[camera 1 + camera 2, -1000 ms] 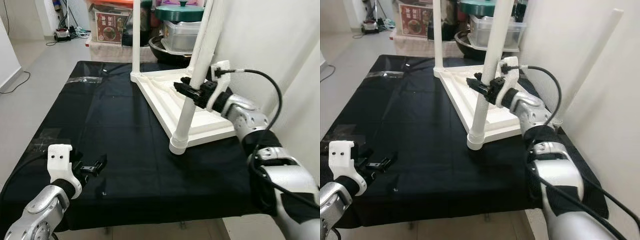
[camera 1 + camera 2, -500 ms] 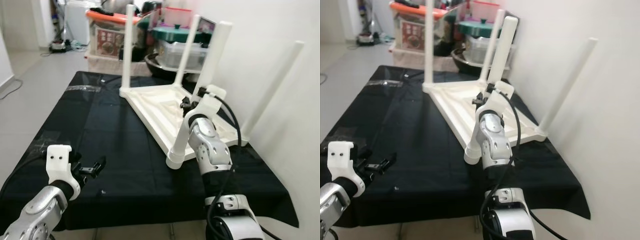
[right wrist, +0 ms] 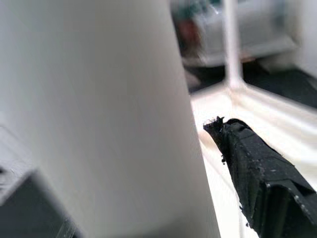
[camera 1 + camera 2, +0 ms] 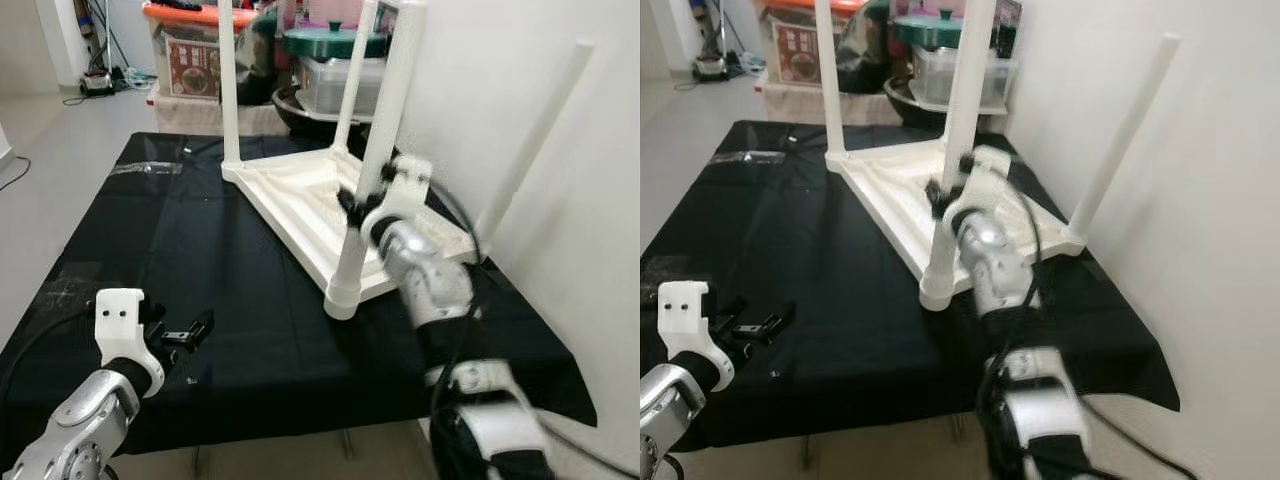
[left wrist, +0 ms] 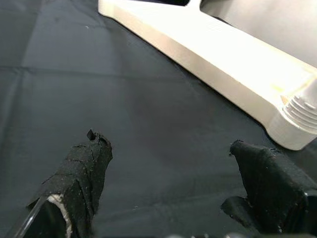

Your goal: Building children table

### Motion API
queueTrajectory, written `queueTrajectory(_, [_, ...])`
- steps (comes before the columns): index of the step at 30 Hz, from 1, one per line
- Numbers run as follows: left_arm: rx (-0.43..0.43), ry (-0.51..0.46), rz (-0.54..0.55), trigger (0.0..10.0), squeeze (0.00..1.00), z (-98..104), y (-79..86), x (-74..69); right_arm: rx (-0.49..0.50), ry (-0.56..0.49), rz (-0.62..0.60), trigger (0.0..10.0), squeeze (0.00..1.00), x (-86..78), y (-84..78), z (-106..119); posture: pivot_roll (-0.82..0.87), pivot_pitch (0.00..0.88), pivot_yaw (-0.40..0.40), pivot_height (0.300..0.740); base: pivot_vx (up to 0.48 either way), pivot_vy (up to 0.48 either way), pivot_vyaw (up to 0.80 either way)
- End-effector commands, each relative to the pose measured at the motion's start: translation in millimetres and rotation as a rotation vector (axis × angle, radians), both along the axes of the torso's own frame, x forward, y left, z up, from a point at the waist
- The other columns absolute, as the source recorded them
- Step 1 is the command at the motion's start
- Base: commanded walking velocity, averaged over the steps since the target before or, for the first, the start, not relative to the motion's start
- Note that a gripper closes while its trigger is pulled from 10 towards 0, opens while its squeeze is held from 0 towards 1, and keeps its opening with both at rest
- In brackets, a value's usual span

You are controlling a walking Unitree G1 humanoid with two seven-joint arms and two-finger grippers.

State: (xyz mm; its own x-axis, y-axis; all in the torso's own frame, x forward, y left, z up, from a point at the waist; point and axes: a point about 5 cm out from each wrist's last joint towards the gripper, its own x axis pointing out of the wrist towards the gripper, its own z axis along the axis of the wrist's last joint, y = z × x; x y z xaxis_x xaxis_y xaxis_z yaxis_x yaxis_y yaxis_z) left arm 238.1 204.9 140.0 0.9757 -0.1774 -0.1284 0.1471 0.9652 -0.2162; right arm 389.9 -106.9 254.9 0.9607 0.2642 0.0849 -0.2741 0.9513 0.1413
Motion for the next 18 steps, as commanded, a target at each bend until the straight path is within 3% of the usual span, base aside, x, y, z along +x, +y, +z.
queueTrajectory(1, [-0.013,0.011,-0.006,10.0,0.0,-3,-3.2,0.9,0.029,-0.063,0.12,10.0,0.0,0.9,-5.2,7,0.1,0.0,-0.112,0.74,0.0,0.0,0.0])
queueTrajectory(2, [-0.013,0.012,-0.006,10.0,0.0,-3,-3.3,0.9,0.009,-0.094,0.237,10.0,0.0,0.8,-8.8,11,0.11,0.0,-0.113,0.74,0.0,0.0,0.0])
queueTrajectory(3, [-0.013,0.012,-0.006,10.0,0.0,-3,-3.3,0.9,0.009,-0.094,0.237,10.0,0.0,0.8,-8.8,11,0.11,0.0,-0.113,0.74,0.0,0.0,0.0])
queueTrajectory(5, [-0.011,0.013,-0.008,10.0,0.0,-3,-3.4,0.8,-0.035,-0.14,0.429,10.0,0.0,-3.5,-12.4,12,0.12,0.0,-0.116,0.74,0.0,0.0,0.0])
queueTrajectory(8, [-0.01,0.014,-0.009,10.0,0.0,-3,-3.0,0.6,-0.07,-0.128,0.552,10.0,0.0,-7.4,-12.9,8,0.12,0.0,-0.116,0.74,0.0,0.0,0.0])
queueTrajectory(10, [-0.007,0.017,-0.012,10.0,0.0,-3,-2.5,0.8,-0.133,-0.102,0.715,10.0,0.0,-15.2,-6.4,-4,0.13,0.0,-0.119,0.74,0.0,0.0,0.0])
queueTrajectory(12, [-0.007,0.018,-0.012,10.0,0.0,-3,-2.3,0.8,-0.149,-0.094,0.759,10.0,0.0,-17.6,-4.7,-8,0.13,0.0,-0.119,0.74,0.0,0.0,0.0])
queueTrajectory(15, [-0.004,0.02,-0.015,10.0,0.0,-4,-2.0,1.1,-0.159,-0.089,0.929,10.0,0.0,-27.6,6.7,-17,0.15,0.0,-0.125,0.74,0.0,0.0,0.0])
queueTrajectory(17, [-0.003,0.021,-0.015,10.0,0.0,-4,-1.9,1.2,-0.162,-0.092,0.958,10.0,0.0,-29.3,9.2,-18,0.15,0.0,-0.125,0.74,0.0,0.0,0.0])
queueTrajectory(18, [-0.003,0.021,-0.016,10.0,0.0,-4,-1.8,1.0,-0.163,-0.1,0.983,7.5,0.0,-29.8,11.1,-19,0.15,0.0,-0.125,0.74,0.0,0.0,0.0])
